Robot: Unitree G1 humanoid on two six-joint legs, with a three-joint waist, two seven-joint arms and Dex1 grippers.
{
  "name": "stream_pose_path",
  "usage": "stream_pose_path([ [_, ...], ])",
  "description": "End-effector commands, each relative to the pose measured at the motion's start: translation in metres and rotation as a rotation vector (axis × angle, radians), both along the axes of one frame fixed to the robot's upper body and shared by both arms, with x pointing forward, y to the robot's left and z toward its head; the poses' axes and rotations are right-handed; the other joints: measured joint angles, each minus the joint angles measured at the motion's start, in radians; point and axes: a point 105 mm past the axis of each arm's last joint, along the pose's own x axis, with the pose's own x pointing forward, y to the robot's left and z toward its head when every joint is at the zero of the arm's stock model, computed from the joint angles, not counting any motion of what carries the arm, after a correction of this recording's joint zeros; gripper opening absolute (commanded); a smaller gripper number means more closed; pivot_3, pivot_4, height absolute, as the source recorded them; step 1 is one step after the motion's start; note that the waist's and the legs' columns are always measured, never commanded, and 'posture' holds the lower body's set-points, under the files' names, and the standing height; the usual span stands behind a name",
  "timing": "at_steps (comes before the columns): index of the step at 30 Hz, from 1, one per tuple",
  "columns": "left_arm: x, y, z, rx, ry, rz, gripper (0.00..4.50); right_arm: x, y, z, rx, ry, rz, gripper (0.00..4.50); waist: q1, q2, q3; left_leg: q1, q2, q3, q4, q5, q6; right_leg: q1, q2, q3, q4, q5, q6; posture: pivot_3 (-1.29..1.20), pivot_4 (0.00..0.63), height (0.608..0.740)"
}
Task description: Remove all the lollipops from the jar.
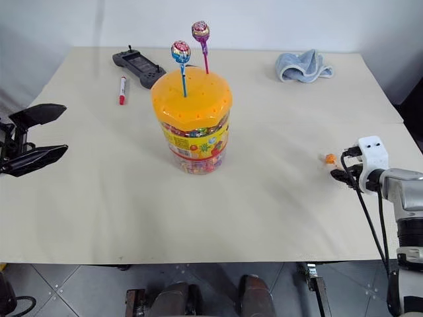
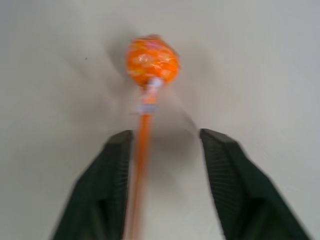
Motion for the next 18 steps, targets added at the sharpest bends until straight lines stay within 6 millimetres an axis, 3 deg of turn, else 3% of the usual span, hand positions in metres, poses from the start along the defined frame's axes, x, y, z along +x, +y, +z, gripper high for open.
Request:
stream_pose_path([
  [1, -0.004, 0.001, 0.011, 0.007, -0.051, -0.006, 4.50, -0.009, -0.002, 0.019, -0.037, -0.042, 0.043, 3.67, 0.000, 0.000, 0.000, 0.000, 0.000, 0.000, 0.000, 0.000, 0.000, 0.000, 0.000, 0.000, 0.000, 0.000, 0.000, 0.00, 0.150, 0.740],
  [3, -0.003, 0.000, 0.010, 0.004, -0.051, -0.014, 4.50, -0.011, 0.003, 0.038, -0.094, -0.108, 0.100, 4.36, 0.001, 0.000, 0.000, 0.000, 0.000, 0.000, 0.000, 0.000, 0.000, 0.000, 0.000, 0.000, 0.000, 0.000, 0.000, 0.00, 0.150, 0.740],
  [8, 0.000, -0.001, 0.008, -0.006, -0.044, -0.021, 4.50, -0.021, 0.038, 0.100, -0.146, -0.330, 0.294, 4.47, 0.001, 0.000, 0.000, 0.000, 0.000, 0.000, 0.000, 0.000, 0.000, -0.001, 0.000, 0.001, 0.000, 0.000, 0.000, 0.00, 0.150, 0.740],
  [11, 0.003, 0.000, 0.008, -0.013, -0.047, -0.018, 4.50, -0.038, 0.086, 0.133, -0.113, -0.502, 0.533, 4.47, 0.000, 0.000, 0.000, 0.000, 0.000, 0.000, 0.000, 0.000, 0.000, -0.001, 0.000, 0.001, 0.000, 0.000, 0.000, 0.00, 0.150, 0.740],
  [18, 0.011, -0.006, 0.006, -0.035, -0.051, -0.042, 4.50, -0.068, 0.191, 0.159, 0.086, -0.620, 0.955, 4.47, 0.000, 0.000, 0.000, 0.000, 0.000, -0.002, 0.000, 0.000, 0.000, -0.001, 0.001, 0.001, 0.000, 0.000, 0.000, 0.00, 0.150, 0.740],
])
